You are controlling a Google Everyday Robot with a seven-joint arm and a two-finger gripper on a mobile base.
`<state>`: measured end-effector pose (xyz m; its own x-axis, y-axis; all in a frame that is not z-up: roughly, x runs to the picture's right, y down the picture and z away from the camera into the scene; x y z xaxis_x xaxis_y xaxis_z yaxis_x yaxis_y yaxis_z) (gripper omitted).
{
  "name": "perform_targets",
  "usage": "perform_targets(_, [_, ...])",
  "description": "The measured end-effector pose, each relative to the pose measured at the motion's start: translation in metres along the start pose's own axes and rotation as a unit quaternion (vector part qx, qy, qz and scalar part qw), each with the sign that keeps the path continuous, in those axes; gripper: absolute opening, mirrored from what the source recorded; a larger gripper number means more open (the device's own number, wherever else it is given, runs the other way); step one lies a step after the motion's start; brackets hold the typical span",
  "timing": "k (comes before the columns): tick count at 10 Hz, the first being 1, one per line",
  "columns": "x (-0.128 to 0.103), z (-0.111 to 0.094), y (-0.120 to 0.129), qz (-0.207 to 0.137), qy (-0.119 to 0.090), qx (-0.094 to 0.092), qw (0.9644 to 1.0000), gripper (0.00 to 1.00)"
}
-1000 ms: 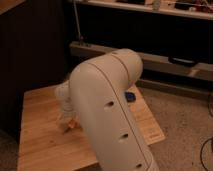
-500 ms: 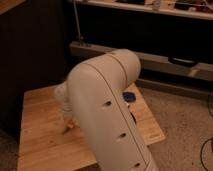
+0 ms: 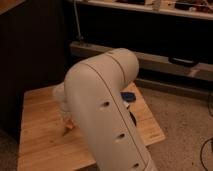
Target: Drag the pepper across the table
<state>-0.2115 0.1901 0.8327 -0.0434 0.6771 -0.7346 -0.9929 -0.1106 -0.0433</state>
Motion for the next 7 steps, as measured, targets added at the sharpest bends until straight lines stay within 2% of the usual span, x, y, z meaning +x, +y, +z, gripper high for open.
perform_targets(4, [0.019, 0.002, -0.002, -0.017, 0.012, 0.014, 0.9997, 0.22])
perform_targets(7, [0.05, 0.003, -0.005, -0.044, 0.019, 0.024, 0.9986, 0.22])
